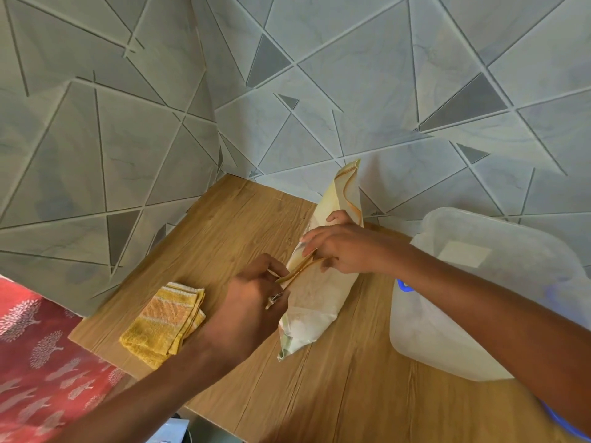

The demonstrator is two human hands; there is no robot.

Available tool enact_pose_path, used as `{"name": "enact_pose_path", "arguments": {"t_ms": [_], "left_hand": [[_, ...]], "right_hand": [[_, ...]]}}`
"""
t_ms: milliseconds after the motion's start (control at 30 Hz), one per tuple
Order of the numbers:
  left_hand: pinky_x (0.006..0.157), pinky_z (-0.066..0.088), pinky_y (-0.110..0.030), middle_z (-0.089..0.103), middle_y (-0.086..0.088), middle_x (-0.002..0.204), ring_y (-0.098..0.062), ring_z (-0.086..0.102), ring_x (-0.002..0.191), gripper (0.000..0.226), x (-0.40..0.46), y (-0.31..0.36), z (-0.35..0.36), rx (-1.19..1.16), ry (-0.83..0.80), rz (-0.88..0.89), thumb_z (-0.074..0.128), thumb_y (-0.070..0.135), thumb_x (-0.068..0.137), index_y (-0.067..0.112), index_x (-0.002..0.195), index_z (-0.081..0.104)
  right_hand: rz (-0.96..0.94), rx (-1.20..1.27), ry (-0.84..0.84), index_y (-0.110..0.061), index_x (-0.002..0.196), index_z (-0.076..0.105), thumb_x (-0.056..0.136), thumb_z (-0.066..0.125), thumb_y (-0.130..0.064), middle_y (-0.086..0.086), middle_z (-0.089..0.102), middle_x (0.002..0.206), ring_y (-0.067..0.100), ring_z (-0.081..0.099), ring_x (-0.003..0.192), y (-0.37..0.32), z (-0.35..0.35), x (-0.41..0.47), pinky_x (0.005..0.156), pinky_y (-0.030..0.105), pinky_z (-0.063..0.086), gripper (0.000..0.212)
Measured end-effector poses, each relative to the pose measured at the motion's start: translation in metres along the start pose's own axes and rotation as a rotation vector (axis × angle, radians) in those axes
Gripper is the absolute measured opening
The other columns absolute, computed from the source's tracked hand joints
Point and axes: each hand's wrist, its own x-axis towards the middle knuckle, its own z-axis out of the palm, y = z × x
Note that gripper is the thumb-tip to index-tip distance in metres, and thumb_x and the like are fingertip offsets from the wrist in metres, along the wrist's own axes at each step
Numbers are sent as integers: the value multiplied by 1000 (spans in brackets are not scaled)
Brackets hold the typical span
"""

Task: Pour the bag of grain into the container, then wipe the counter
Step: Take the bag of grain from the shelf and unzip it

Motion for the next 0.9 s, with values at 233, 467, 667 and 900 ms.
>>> {"name": "enact_pose_path", "arguments": {"t_ms": [233,467,667,900], "left_hand": [[68,44,-6,64,7,105,7,57,76,9,-9,0,3,7,39,-33,79,5,83,11,76,78],[68,38,3,74,5,101,25,51,76,16,-12,-2,5,-32,109,-63,82,-1,78,12,76,72],[64,53,-11,76,10,98,20,59,88,25,-14,-3,6,-115,158,-103,77,-6,78,14,74,63],[82,60,-30,70,10,112,-13,69,108,35,-10,-4,-2,-484,124,-212,77,15,89,19,119,58]], "right_hand": [[-105,-44,238,-8,70,67,69,79,3,2,63,63,28,59,57,-13,1,10,62,38,55,17],[-73,-30,230,-18,119,51,73,73,1,2,70,74,27,63,65,-18,2,6,53,35,54,54],[-151,101,77,-29,122,68,87,69,-8,-1,72,107,23,69,94,-20,-4,16,74,43,59,41],[-98,24,196,-17,101,79,82,60,-4,-2,76,95,25,73,82,-17,1,16,55,39,58,30]]}}
